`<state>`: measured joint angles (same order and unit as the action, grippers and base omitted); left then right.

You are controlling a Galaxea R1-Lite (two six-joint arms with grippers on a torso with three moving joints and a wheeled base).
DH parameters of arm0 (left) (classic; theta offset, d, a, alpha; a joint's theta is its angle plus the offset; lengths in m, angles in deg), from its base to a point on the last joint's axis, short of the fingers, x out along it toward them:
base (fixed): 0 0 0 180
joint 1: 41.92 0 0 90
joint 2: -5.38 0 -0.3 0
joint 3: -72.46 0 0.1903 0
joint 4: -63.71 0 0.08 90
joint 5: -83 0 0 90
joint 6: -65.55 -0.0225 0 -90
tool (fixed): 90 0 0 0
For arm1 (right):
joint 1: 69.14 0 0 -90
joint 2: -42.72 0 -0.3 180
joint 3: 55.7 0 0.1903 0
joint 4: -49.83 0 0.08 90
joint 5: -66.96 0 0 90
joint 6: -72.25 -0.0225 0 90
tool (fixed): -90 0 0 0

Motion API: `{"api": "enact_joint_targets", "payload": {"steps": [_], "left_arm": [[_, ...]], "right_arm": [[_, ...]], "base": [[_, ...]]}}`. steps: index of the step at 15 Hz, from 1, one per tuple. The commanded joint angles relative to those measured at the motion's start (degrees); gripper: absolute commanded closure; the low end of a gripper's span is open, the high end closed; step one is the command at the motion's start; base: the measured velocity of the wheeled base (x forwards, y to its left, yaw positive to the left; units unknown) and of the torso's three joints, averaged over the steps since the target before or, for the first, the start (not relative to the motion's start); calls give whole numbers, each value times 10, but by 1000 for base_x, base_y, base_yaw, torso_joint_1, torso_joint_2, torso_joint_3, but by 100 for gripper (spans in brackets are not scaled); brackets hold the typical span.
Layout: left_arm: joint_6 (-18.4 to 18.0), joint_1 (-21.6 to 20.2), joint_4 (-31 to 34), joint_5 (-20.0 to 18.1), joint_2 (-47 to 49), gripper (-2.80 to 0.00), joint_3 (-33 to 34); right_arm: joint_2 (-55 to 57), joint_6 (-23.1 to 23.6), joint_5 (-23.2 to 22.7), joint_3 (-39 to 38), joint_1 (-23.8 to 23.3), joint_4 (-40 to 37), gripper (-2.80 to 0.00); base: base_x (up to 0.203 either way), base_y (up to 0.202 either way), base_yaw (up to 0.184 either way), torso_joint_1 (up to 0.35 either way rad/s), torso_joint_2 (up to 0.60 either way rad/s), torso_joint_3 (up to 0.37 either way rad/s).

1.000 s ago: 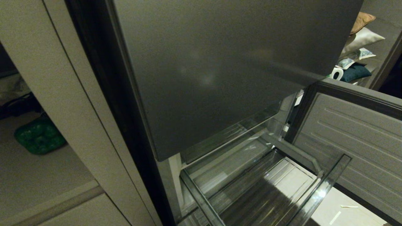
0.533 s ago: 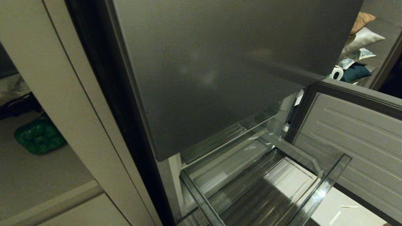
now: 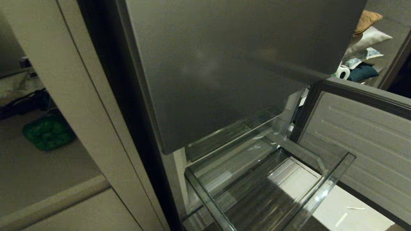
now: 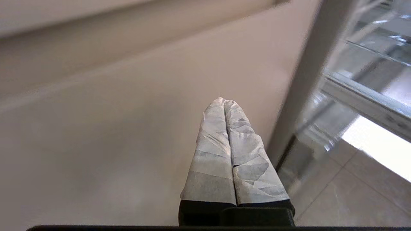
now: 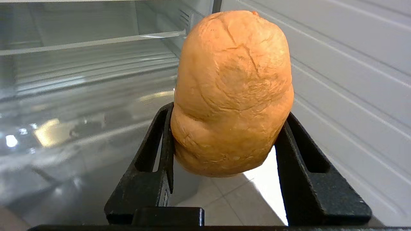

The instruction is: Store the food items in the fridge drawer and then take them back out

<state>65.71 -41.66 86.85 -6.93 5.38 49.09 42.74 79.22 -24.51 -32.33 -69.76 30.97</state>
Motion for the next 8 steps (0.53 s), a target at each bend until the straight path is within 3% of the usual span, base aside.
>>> {"api": "enact_joint_targets", "payload": {"steps": [1, 4, 8], "left_arm": [[0, 0, 0, 0, 1, 0, 0], [0, 0, 0, 0, 1, 0, 0], [0, 0, 0, 0, 1, 0, 0]], "right_arm": [[0, 1, 0, -18, 0, 0, 0], [0, 0, 0, -18, 0, 1, 0], [0, 0, 0, -18, 0, 1, 0]], "base": [[-196, 0, 3, -9, -2, 2], [-184, 0, 1, -1, 0, 4], [-17, 0, 1, -4, -1, 2]]}}
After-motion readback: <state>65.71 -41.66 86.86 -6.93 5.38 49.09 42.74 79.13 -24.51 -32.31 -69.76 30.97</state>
